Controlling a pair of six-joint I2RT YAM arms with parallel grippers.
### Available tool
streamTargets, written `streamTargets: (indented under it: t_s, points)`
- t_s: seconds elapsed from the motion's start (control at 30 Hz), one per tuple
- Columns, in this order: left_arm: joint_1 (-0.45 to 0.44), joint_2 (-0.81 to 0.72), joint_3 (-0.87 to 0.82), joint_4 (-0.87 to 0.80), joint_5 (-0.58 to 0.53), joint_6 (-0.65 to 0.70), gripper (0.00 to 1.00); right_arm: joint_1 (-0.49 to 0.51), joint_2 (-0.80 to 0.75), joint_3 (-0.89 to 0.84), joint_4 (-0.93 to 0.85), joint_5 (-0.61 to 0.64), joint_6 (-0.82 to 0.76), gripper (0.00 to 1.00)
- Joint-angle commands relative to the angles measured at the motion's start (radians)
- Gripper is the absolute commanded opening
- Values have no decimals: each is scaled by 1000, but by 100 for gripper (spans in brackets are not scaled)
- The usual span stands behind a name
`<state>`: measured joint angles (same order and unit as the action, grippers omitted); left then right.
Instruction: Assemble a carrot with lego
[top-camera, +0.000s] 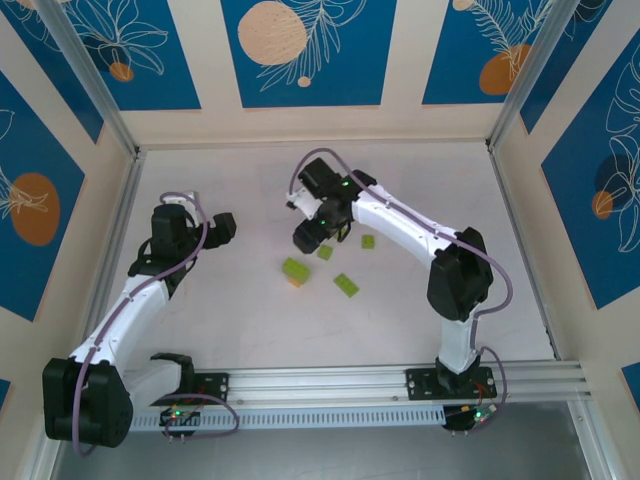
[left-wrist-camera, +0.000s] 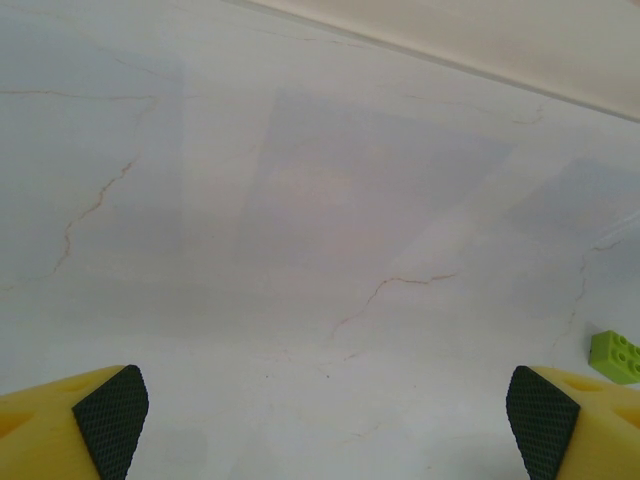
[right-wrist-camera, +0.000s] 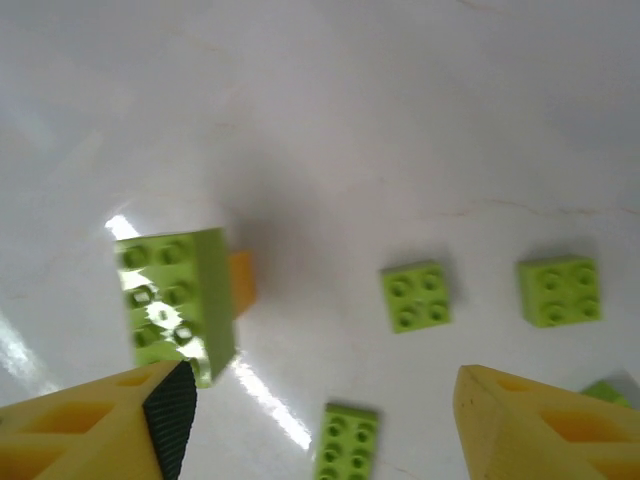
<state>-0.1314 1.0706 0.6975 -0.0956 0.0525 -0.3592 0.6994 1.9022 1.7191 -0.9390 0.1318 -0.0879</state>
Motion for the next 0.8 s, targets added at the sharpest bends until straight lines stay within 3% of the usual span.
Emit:
streamTargets:
  t_s: [0.0, 0.43, 0.77]
  points:
    - [-10, -6, 8, 11, 15, 12, 95, -47, 55, -35, 29, -34, -79, 68]
    - [-9, 11, 14, 11, 14, 16, 95, -81, 249, 45, 1, -24, -150, 61]
    - [-10, 24, 20, 15, 14, 19, 95, -78, 296, 33, 3, -34, -150, 56]
